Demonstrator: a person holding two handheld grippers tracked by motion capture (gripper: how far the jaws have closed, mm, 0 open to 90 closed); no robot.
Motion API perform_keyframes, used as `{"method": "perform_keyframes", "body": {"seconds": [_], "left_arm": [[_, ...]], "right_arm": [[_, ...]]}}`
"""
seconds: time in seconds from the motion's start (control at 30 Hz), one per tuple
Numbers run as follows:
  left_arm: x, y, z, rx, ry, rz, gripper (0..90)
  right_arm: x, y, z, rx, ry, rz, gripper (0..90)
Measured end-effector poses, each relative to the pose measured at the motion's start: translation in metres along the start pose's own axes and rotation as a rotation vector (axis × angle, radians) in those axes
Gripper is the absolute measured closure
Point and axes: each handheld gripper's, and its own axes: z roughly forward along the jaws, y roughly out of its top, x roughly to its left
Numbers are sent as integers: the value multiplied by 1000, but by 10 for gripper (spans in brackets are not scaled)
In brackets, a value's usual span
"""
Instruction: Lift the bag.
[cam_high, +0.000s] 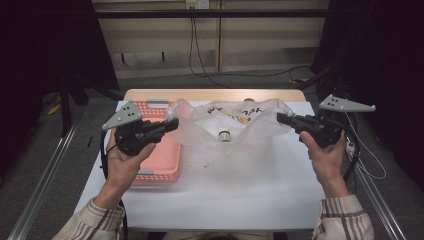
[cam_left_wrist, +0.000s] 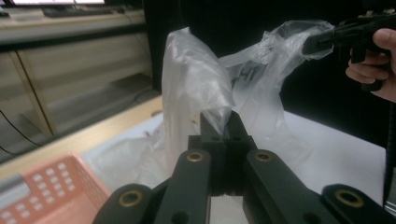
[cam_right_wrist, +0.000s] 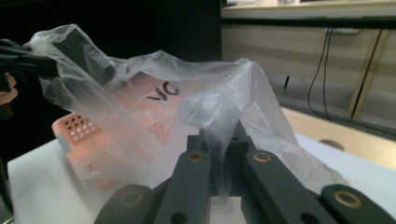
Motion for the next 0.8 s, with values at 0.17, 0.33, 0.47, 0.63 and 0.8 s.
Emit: {"method": "perform_keyframes", "body": {"seconds": [0.17, 0.33, 0.47, 0.63, 0.8], "left_arm": [[2, 28, -1, -53, 13, 12, 900], [5, 52, 4, -82, 18, 16, 900], [7, 70, 5, -100, 28, 20, 900], [12, 87, 6, -113, 48, 22, 900], [16, 95, 7, -117, 65, 28, 900]], "right_arm": [[-3, 28, -2, -38, -14, -16, 900], [-5, 58, -1, -65, -34, -35, 900], [-9, 75, 1, -82, -44, -37, 900], [-11, 89, 6, -94, -51, -40, 900], [-16, 103, 6, -104, -65, -38, 900]]}}
